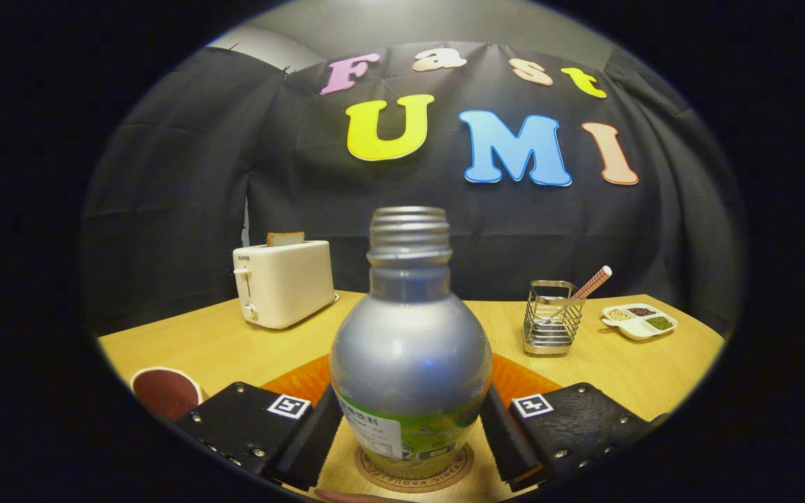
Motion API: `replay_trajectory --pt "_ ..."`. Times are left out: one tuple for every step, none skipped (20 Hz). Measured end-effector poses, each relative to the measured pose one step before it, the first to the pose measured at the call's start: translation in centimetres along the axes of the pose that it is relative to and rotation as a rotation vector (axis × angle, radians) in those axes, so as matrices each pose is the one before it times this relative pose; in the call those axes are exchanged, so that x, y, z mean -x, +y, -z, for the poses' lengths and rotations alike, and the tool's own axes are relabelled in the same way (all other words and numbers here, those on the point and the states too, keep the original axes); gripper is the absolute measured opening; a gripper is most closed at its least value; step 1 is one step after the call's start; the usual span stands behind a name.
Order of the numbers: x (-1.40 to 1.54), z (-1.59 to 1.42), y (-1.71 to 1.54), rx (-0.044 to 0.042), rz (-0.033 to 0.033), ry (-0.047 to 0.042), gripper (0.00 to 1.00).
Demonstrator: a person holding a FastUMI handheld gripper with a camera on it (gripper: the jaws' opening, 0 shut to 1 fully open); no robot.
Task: Take the bottle from table, then pour the juice into the cup, finally place the bottle on the coaster
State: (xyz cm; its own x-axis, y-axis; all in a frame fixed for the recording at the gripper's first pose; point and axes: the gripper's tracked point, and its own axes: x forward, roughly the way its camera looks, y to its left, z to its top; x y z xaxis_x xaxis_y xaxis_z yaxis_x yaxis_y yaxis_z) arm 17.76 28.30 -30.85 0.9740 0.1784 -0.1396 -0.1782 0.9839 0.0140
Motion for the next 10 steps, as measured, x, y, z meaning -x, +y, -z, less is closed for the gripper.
replay_trajectory --pt "0.328 -0.813 0.02 0.00558 -0.00002 -0.00788 0.94" --pt "0.392 -0.817 0.056 -0.00123 0.00201 -0.00565 0.94" --pt "0.431 -1.083 -0.259 -0.00994 0.01467 -0.00955 0.95" --pt "0.421 -1.01 -0.412 -0.01212 0.01662 -0.00241 0.95" --pt "0.585 -1.004 -0.24 -0.01974 0.01152 0.00395 0.95" --pt "0.727 -1.228 0.003 -0.02046 -0.0087 -0.00264 0.95" --pt "0.754 -1.602 -0.222 -0.0085 -0.00342 -0.0069 0.95" --pt "0.647 -1.899 -0.579 -0.00128 0.00355 -0.02046 0.95" --pt "0.695 -1.997 -0.675 0.00444 0.00716 -0.01616 0.95" --pt "0.738 -1.907 -0.826 0.00924 0.01014 -0.00625 0.95"
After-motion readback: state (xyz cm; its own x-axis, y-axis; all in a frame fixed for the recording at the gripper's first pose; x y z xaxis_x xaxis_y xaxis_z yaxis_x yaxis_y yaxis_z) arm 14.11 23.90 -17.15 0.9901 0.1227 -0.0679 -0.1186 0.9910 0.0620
